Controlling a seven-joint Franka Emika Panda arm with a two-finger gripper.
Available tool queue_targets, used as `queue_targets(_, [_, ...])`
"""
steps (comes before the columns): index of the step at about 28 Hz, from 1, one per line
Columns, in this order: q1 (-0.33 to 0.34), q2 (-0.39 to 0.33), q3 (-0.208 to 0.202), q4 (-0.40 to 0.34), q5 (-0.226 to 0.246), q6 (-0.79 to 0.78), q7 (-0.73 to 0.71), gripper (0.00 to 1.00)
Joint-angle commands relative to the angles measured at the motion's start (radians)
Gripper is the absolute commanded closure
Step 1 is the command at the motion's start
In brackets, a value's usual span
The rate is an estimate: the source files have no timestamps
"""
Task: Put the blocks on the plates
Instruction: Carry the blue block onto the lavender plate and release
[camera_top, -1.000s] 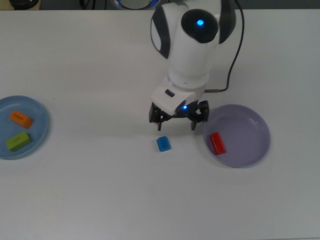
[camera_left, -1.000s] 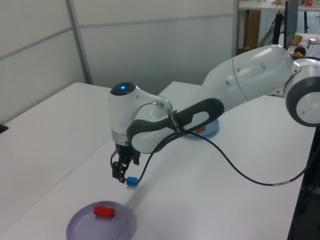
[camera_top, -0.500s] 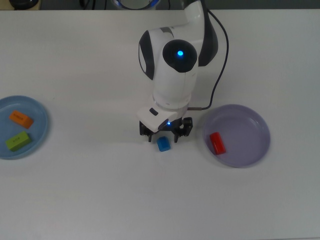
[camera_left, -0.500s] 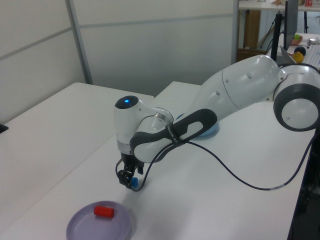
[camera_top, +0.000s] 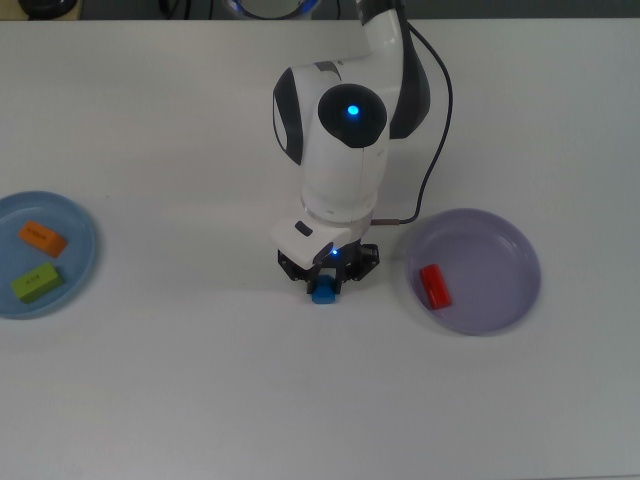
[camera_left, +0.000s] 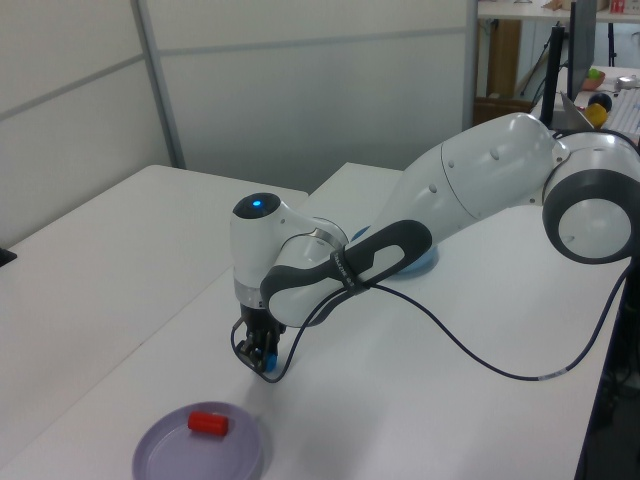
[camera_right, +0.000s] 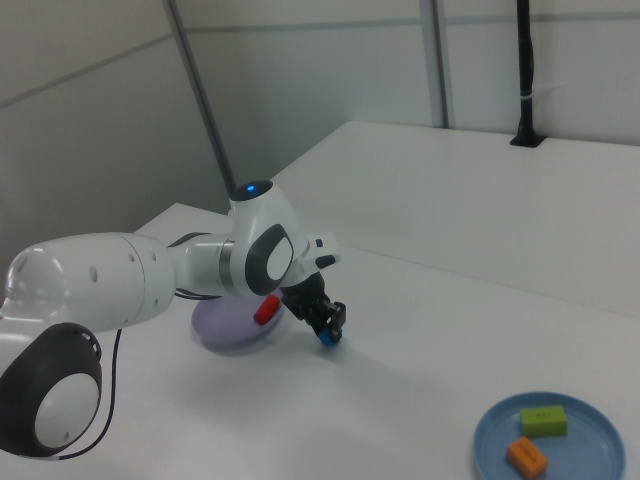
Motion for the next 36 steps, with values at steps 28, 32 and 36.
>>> queue_targets(28, [0.168,-0.075,0.101,-0.012,0.018,-0.044,-0.006,0.6])
queue_targets(32, [0.168,-0.091,0.101,-0.01,0.021,-0.125,-0.002,0.0])
queue_targets(36, [0.168,-0.121,0.101,-0.01,0.021,-0.171,0.003,0.0])
